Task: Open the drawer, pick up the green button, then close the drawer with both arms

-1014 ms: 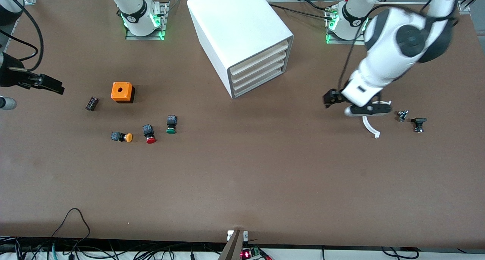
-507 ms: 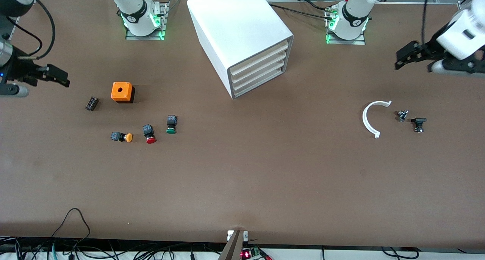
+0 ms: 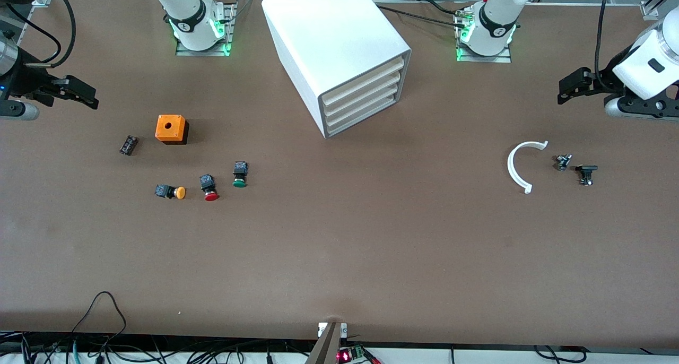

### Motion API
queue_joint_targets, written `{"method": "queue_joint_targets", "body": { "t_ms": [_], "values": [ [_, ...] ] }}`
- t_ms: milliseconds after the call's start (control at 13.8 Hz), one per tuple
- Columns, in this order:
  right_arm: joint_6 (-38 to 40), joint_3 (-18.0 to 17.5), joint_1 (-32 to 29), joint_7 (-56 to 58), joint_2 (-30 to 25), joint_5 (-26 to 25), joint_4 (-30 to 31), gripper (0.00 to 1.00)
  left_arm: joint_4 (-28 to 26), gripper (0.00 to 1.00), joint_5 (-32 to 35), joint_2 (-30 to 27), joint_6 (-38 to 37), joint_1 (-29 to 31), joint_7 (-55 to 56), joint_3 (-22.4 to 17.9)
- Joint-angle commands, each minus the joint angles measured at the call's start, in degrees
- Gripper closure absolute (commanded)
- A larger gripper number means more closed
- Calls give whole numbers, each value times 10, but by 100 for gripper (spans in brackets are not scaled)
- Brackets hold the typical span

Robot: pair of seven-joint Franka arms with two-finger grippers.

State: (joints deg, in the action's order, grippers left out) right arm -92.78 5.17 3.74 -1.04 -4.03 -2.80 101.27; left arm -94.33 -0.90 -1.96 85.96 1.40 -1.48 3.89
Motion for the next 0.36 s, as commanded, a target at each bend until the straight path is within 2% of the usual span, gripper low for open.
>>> {"method": "queue_joint_targets", "body": {
  "t_ms": [0,290],
  "values": [
    [1,-1,-1,14,-7,0,4,0,19,0,16,5,-7,3,-14,2],
    [0,6,-1,4,-5,4,-4,0,20,0,16,5,-7,3,-15,7]
  ]
}}
